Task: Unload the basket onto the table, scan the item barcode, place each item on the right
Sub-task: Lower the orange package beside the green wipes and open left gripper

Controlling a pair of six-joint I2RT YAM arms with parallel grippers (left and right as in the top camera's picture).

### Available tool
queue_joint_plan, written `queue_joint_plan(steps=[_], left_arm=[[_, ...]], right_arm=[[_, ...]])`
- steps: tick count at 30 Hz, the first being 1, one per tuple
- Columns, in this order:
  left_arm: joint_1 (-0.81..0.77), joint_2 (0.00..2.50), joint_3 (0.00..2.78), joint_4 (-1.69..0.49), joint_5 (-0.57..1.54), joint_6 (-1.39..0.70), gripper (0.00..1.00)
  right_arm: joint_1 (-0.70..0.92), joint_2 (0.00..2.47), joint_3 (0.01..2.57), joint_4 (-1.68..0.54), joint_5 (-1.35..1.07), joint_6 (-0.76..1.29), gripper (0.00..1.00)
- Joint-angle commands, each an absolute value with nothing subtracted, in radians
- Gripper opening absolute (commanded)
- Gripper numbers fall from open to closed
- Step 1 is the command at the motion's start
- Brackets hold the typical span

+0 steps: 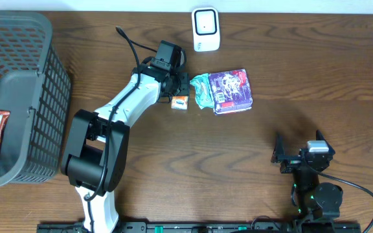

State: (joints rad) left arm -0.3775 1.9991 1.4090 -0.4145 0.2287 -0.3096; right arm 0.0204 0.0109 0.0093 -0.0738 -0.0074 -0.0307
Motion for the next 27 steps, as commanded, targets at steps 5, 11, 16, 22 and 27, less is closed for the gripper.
queue_joint_plan(steps=[5,11,16,22,27], left_arm=[[-0.374,1.847,1.438,-0.408,0.208,-0.295,0.48],[-0.357,1.792,1.438,-0.43,0.032,-0.276,0.41],[-0.345,1.798,1.412,-0.477,-0.056,-0.27,0.08],[-0.344,1.853,1.361,-0.478,-0.083,-0.27,0.08],[-0.344,1.941,1.359,-0.477,-0.06,-0.274,0.08]], right_arm=[[0.012,0.006,0.005,-0.075,-0.009,-0.039,0.99],[0.012,0.006,0.005,-0.075,-0.009,-0.039,0.99],[0.012,0.006,0.005,-0.075,-0.009,-0.039,0.99],[0.012,0.006,0.005,-0.075,-0.009,-0.039,0.99],[0.012,0.006,0.005,-0.075,-0.009,-0.039,0.99]])
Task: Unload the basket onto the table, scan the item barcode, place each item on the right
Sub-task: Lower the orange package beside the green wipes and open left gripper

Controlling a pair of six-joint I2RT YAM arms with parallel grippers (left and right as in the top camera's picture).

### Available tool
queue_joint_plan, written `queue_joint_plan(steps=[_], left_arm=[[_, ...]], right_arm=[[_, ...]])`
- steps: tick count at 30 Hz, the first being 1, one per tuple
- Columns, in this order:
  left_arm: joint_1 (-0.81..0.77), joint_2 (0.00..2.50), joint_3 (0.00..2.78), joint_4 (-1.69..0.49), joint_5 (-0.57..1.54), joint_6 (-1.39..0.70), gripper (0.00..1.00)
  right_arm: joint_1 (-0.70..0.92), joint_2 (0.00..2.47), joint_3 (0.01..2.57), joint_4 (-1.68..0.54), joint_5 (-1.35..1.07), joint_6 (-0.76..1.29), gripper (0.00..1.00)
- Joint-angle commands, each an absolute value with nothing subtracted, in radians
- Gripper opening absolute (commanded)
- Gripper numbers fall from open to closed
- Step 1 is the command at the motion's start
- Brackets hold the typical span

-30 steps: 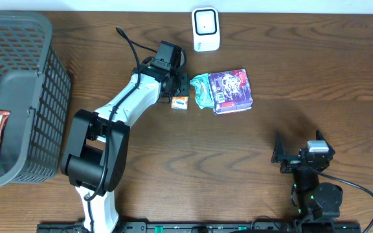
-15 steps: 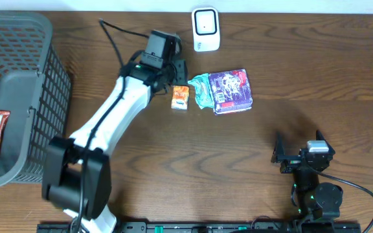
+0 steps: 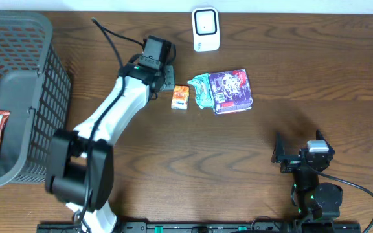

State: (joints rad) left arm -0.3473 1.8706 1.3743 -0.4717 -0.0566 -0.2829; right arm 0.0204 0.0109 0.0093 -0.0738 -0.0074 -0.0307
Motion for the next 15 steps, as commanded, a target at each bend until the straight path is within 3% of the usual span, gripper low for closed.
queue_joint_plan(steps=[1,15], left_arm=[[-0.344,1.959,1.359,-0.477,-0.041,-0.274,0.08],[-0.366,2.046,1.359,-0.425,0.041,-0.319,0.08]], right_arm=[[0.012,0.006,0.005,-0.075,-0.009,-0.039,0.99],[0.012,0.006,0.005,-0.075,-0.009,-0.039,0.99]])
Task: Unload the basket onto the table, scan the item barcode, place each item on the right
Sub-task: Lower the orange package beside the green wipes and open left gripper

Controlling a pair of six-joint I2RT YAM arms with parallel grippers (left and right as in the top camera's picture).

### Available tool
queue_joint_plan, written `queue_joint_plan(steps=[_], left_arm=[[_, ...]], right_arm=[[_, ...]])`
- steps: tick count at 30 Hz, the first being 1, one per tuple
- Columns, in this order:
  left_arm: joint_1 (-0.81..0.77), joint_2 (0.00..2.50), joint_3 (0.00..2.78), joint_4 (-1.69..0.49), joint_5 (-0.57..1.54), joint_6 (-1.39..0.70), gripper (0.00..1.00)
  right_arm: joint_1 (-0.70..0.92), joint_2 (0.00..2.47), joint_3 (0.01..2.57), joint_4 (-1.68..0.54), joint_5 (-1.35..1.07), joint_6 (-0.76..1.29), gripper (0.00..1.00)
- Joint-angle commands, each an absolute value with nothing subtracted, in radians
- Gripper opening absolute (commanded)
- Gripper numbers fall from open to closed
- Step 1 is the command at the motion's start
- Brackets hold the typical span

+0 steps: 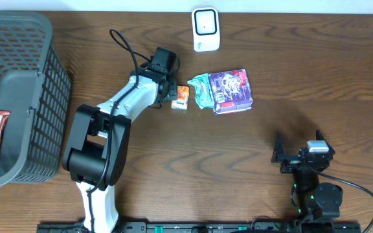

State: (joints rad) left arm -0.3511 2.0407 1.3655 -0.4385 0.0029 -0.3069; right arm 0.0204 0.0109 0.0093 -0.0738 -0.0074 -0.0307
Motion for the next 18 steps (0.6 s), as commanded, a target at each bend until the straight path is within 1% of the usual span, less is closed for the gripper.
queue_joint_plan(steps=[1,12,18], left_arm=[[-0.37,2.046,1.359,-0.423,0.041,-0.319,0.07],[-0.418,2.048,1.358,-0.425,0.042,-0.32,0.07],[-0.435,2.048,1.359,-0.409,0.061,-0.357,0.07]], right_arm=[[0.012,0.006,0.005,-0.075,-0.009,-0.039,0.99],[0.012,0.006,0.005,-0.075,-0.009,-0.039,0.99],[0.012,0.006,0.005,-0.075,-0.009,-0.039,0.99]])
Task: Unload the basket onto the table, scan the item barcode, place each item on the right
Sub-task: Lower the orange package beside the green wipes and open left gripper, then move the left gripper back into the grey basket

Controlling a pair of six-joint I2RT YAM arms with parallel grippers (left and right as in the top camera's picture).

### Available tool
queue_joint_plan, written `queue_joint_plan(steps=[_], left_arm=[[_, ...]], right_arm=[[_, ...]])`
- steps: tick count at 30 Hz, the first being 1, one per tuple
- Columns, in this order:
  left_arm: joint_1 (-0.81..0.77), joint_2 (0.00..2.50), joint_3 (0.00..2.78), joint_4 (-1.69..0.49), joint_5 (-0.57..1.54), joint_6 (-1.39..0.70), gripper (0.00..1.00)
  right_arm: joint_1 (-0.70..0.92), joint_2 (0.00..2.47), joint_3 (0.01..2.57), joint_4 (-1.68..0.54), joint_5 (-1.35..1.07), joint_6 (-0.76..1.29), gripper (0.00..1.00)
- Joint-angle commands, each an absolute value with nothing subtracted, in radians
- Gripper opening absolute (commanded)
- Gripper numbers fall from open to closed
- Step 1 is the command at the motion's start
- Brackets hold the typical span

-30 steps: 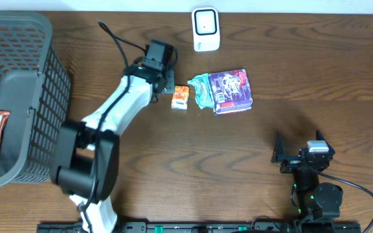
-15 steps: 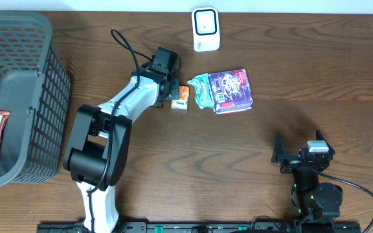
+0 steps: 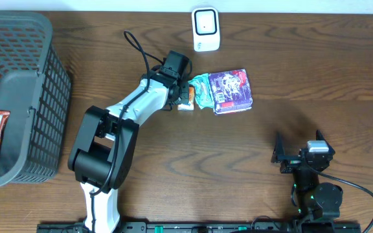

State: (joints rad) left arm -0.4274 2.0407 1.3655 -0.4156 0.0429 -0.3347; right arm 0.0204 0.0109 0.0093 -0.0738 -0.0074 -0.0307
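A small orange and white box (image 3: 186, 106) lies on the wooden table just left of a teal packet (image 3: 202, 90) and a purple packet (image 3: 232, 90). My left gripper (image 3: 186, 96) is right over the box and hides most of it, so only its white lower end shows. Whether the fingers grip it is not visible. The white barcode scanner (image 3: 206, 29) stands at the far edge, above the packets. My right gripper (image 3: 298, 150) rests near the front right, open and holding nothing.
A dark grey mesh basket (image 3: 44, 77) fills the left side, with a red packet inside. The left arm's cable (image 3: 138, 48) loops over the table behind the arm. The table's far edge runs just behind the scanner.
My left gripper has moved right, from just left of the small box to directly over it, and now covers most of it. The box's visible end sits slightly further right. The right arm is unchanged.
At first my left gripper was just above the small box, beside the packets. Then it was drawn back to the left, leaving the box fully in view. Later it stood close against the box's left side, and now it covers the box. The right arm stayed parked throughout.
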Motion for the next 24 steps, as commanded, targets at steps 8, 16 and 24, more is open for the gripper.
queue_joint_plan(steps=[8,16,24], left_arm=[[-0.435,2.008,1.398,-0.403,0.061,-0.356,0.07],[-0.402,1.808,1.407,-0.387,0.058,-0.299,0.24],[-0.31,1.609,1.407,-0.354,0.048,-0.296,0.49]], right_arm=[[0.012,0.006,0.005,-0.075,-0.009,-0.039,0.99],[0.012,0.006,0.005,-0.075,-0.009,-0.039,0.99],[0.012,0.006,0.005,-0.075,-0.009,-0.039,0.99]])
